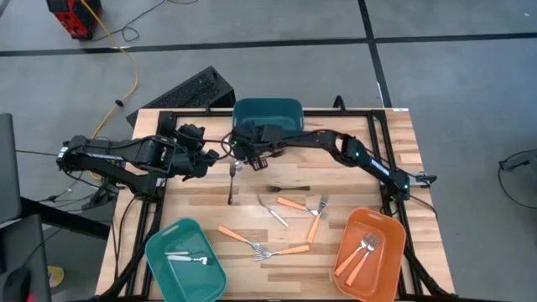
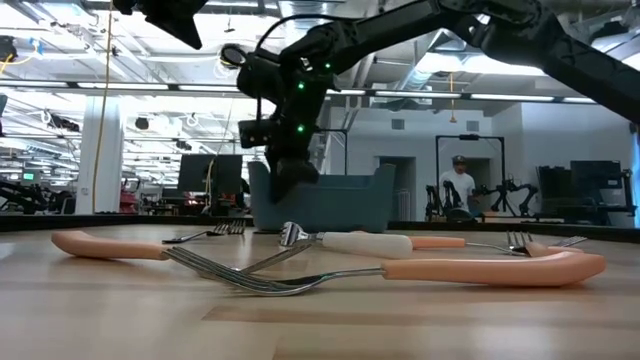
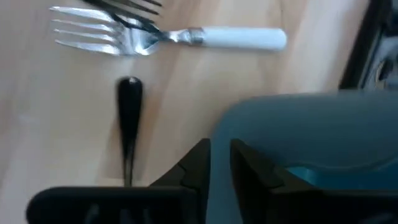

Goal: Sort silverware by color (type)
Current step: Put the white fork into the green blue bin

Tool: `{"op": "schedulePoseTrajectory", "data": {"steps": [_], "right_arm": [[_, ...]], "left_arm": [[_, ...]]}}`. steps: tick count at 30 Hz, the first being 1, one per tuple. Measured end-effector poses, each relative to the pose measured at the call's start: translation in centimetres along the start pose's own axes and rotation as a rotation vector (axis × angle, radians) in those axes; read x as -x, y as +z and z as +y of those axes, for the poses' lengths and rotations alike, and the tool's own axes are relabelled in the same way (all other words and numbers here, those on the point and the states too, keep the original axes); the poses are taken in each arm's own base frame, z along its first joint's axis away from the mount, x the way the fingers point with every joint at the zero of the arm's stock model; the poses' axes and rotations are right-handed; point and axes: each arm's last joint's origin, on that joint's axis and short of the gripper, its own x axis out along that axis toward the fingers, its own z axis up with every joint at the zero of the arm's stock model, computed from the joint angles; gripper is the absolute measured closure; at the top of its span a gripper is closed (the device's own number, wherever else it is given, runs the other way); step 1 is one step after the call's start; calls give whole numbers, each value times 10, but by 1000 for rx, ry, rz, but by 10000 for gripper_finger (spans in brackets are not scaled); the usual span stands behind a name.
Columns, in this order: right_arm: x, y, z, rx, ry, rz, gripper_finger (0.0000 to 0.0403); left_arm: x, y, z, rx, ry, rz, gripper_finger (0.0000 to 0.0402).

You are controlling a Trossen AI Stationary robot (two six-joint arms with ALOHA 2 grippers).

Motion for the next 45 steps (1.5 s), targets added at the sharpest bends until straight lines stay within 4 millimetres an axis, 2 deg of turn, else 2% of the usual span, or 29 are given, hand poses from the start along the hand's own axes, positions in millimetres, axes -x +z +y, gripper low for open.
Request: {"op": "schedulePoseTrajectory", "data": {"steps": [11,14,20,24,27,30,32,37,41,45], "right_arm": [[1,-8,-4,-43,46,23,281],[12,4,8,-5,53,6,276],[33,35,43,183,-51,-13,266],[45,35,35,187,-49,-52,254],[44,28,22,117,-6,-87,261],[40,17,14,77,30,-50,279],[39,12,15,70,111,-53,287],[55,13,32,94,308,-87,290],[63,4,54,156,436,77,290],[87,-12,58,93,550,218,290]], "left_arm": [[0,0,0,3,-1,1,401],[0,0,0,3,-1,1,401],[0,0,-1,-2,-18,13,401],[0,-1,-2,-4,-48,35,402],[0,-1,-2,4,-50,36,401],[1,0,-4,22,-81,39,401],[2,1,-9,-14,-137,54,401],[1,-3,-32,-132,-232,95,401],[-10,-20,-56,-283,-224,125,388],[-23,-39,-74,-358,-267,159,347]]}}
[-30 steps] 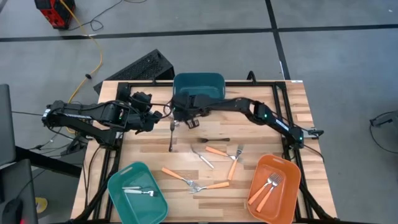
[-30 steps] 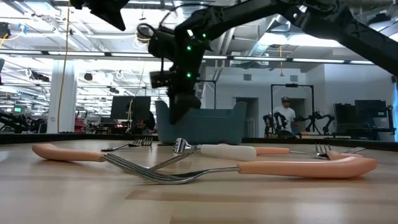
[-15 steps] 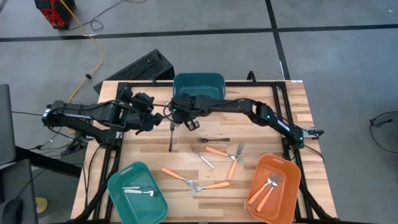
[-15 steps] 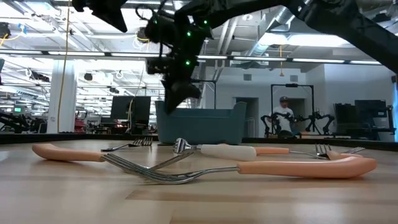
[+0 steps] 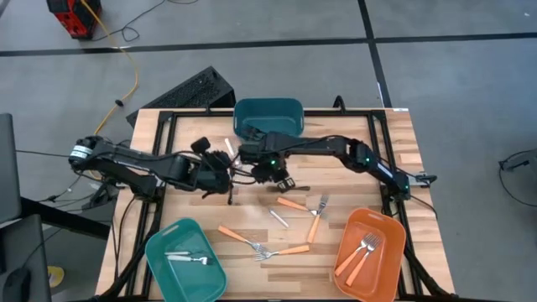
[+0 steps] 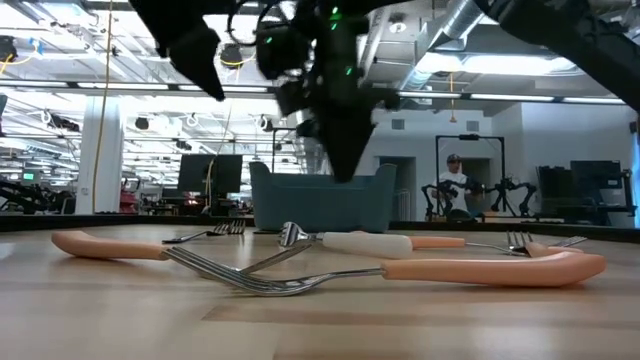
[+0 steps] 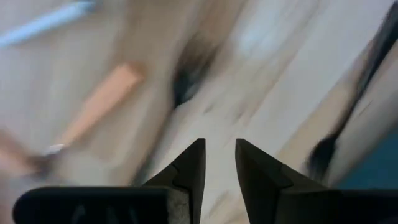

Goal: Sort silverware by color (type)
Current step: Put the white fork into the green blue bin

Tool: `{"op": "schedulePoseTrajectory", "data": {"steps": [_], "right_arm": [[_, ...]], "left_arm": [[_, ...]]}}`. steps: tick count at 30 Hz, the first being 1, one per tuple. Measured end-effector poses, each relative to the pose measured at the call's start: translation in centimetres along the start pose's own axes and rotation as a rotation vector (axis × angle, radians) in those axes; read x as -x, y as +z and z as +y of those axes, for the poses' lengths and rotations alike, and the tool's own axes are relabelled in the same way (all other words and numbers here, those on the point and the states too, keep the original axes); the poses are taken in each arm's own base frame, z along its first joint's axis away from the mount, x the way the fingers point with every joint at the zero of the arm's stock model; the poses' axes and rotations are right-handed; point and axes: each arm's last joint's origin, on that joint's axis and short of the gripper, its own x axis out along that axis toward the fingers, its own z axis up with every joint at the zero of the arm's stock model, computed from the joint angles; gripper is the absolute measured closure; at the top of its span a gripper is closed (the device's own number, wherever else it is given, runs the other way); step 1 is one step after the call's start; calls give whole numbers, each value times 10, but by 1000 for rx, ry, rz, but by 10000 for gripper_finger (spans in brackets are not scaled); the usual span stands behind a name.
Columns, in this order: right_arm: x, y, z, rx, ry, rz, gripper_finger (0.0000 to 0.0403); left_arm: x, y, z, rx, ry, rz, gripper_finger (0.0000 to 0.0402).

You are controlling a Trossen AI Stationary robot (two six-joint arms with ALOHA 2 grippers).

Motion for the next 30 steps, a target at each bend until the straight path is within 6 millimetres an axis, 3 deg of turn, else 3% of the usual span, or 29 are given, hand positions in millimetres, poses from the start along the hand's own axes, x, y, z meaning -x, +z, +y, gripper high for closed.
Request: {"op": "schedulePoseTrajectory", "data": {"steps": [4,11,21,26,30], "right_arm": [[32,-18,8,-111,72,-41,290],[98,-67,22,-210,6,-168,290],[181,-156,74,-353,-143,-364,290],[198,-197,108,-425,-202,-519,290],[190,-218,134,-403,-247,-674,290]], "left_arm": [[0,-6,5,42,7,10,298],[22,-6,29,147,-34,-66,234],[16,5,22,132,-15,-134,214],[14,2,21,173,-13,-225,214],[-7,-15,9,160,-52,-298,214]]}}
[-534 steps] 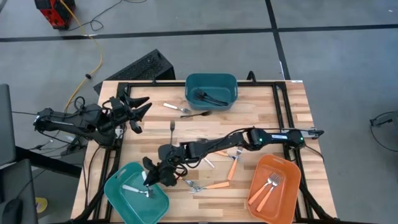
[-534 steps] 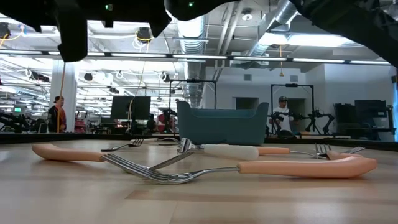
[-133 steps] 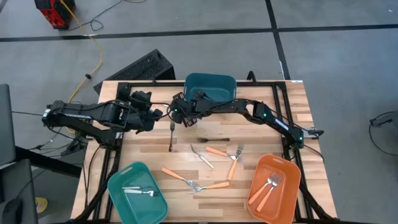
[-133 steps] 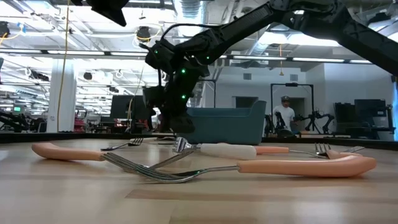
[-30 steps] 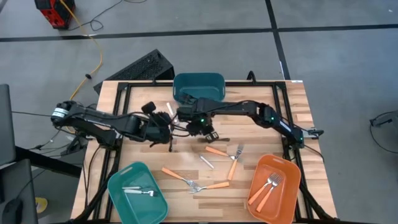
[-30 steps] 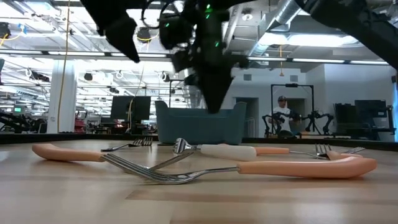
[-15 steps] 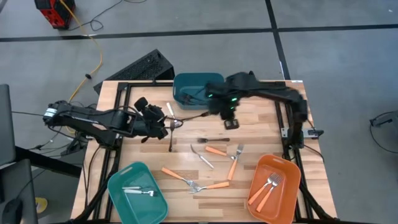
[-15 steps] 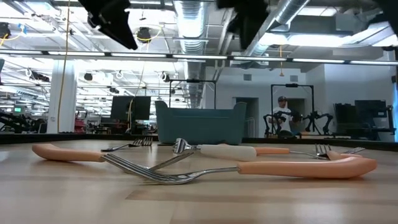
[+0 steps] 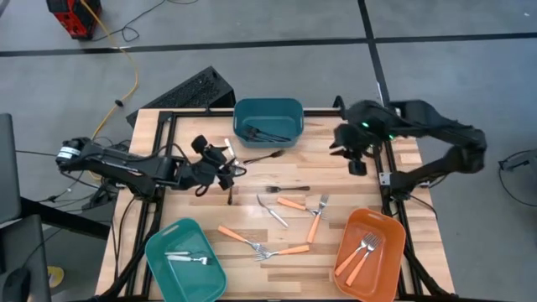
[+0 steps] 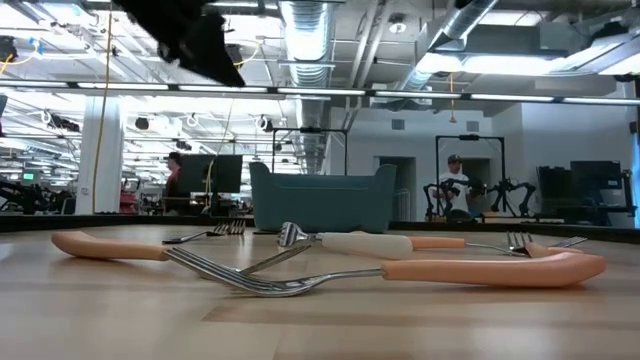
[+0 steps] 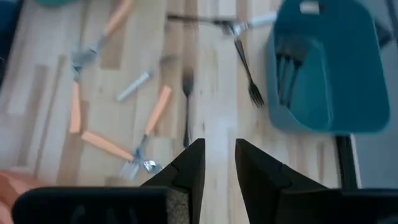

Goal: Sort silverware by color (type)
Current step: Put the white fork into the green blue bin

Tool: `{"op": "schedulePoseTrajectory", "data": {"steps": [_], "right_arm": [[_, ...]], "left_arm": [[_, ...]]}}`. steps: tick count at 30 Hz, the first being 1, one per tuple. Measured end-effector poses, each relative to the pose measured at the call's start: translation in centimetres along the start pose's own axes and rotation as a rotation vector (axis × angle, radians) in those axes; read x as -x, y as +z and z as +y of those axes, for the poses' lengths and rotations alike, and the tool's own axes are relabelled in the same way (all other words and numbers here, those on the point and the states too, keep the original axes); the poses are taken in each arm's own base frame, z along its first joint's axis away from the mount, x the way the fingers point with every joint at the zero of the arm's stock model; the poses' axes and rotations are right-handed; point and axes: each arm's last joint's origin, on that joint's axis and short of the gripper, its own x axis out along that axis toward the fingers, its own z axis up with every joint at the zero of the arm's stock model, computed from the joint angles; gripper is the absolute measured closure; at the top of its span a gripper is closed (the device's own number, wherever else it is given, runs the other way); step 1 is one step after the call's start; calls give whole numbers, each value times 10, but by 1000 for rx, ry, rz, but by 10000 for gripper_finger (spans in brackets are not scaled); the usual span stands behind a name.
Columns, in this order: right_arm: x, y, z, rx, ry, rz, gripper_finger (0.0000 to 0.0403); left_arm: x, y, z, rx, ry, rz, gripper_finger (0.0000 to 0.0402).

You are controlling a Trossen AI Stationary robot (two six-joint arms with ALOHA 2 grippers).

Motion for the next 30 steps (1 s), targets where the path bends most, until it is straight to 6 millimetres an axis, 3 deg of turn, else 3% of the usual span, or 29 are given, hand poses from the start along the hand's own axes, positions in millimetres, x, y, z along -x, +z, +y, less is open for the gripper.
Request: {"op": "schedulePoseTrajectory", "data": {"steps": [4,12,21,30], "right_arm": [[-1,-24,9,-43,-5,-105,290],[-15,-54,17,-119,-1,-106,290],[-33,-56,18,-141,4,-53,290],[-42,-51,17,-146,5,-38,290]], "left_arm": [[-18,-14,-5,50,52,-51,214],[-55,-33,-35,-46,126,76,214],[-95,-51,-74,-175,167,299,214],[-118,-42,-97,-330,186,462,214]]}}
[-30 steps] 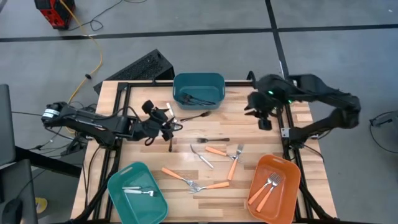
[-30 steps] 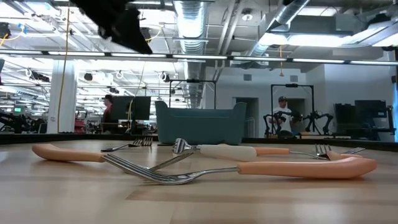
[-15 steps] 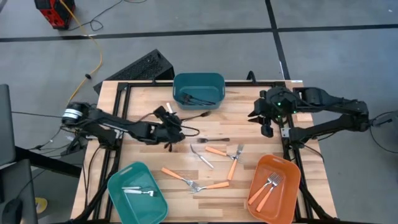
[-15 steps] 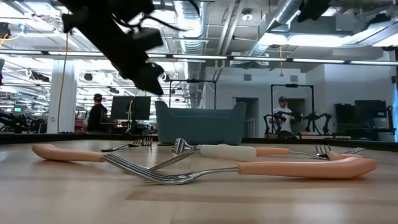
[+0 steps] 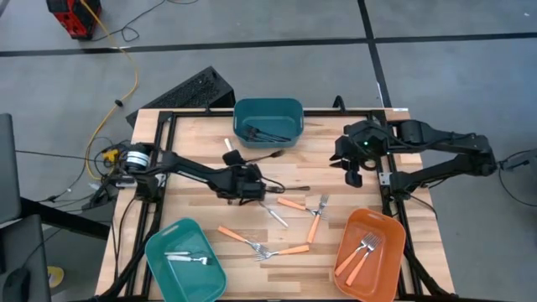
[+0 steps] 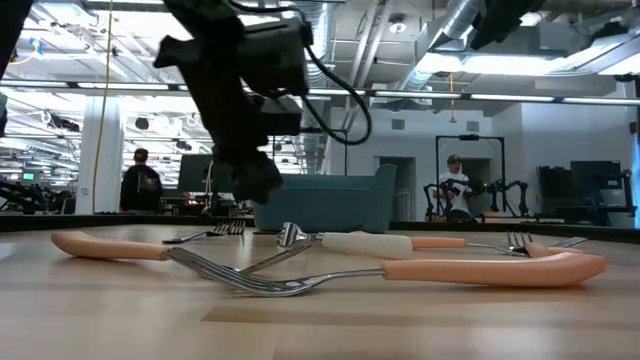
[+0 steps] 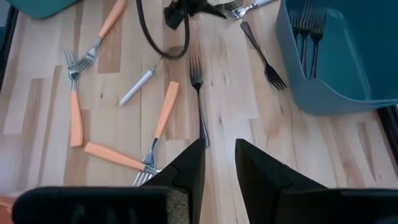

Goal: Sort silverware by color (type)
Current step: Put the white fork into the green blue bin

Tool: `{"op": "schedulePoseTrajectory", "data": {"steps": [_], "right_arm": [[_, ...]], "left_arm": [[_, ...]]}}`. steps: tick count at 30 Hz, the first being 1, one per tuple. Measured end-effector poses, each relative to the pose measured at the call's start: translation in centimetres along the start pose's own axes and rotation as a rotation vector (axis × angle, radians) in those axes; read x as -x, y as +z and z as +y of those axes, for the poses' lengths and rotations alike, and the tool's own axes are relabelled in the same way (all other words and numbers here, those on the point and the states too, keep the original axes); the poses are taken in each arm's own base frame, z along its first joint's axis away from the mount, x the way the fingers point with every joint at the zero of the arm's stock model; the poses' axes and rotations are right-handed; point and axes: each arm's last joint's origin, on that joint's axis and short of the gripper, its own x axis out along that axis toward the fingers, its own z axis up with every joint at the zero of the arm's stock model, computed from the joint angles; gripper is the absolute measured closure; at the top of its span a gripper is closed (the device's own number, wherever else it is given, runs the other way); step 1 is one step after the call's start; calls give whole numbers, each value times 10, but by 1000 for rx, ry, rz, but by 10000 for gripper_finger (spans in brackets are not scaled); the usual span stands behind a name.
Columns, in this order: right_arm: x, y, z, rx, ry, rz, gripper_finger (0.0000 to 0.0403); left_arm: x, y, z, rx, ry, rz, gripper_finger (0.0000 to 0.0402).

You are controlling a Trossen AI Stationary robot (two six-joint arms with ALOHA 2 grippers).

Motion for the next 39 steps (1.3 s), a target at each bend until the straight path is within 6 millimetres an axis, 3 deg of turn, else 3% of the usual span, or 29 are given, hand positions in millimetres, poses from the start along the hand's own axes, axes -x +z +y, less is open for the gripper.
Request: {"op": "schedulePoseTrajectory", "data": {"steps": [7,17,39], "right_arm": [[-2,2,0,-1,-1,-9,290],[-2,2,0,-12,0,-14,290],[-2,4,-1,-14,-1,-34,290]], "left_arm": [[-9,10,-10,-48,-32,47,206],[-1,14,-3,-65,-46,87,163],[-22,5,11,-59,-133,257,165]]}}
